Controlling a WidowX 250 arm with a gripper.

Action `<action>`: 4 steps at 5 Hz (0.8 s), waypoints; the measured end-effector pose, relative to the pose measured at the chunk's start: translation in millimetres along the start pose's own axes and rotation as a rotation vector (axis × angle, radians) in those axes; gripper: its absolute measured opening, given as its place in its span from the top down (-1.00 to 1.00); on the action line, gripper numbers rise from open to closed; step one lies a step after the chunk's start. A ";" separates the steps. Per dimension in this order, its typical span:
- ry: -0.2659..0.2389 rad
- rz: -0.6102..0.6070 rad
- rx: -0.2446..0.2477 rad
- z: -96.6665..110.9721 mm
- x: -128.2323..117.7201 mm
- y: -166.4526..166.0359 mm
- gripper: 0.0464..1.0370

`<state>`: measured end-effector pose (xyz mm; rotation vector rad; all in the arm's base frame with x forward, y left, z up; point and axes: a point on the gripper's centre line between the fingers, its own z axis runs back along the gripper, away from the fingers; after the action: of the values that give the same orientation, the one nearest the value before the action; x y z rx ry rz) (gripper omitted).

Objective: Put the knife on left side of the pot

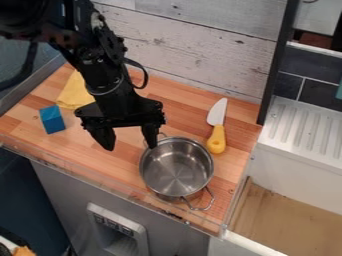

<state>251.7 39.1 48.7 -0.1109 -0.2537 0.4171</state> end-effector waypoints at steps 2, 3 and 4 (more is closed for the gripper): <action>0.029 0.061 0.038 -15.3 3.8 -1.0 -0.93; 0.009 0.074 0.037 -18.7 13.7 -20.2 -0.93; -0.009 0.078 0.007 -19.6 25.2 -43.6 -0.93</action>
<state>296.1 8.9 42.2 -0.1128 -0.2573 0.4957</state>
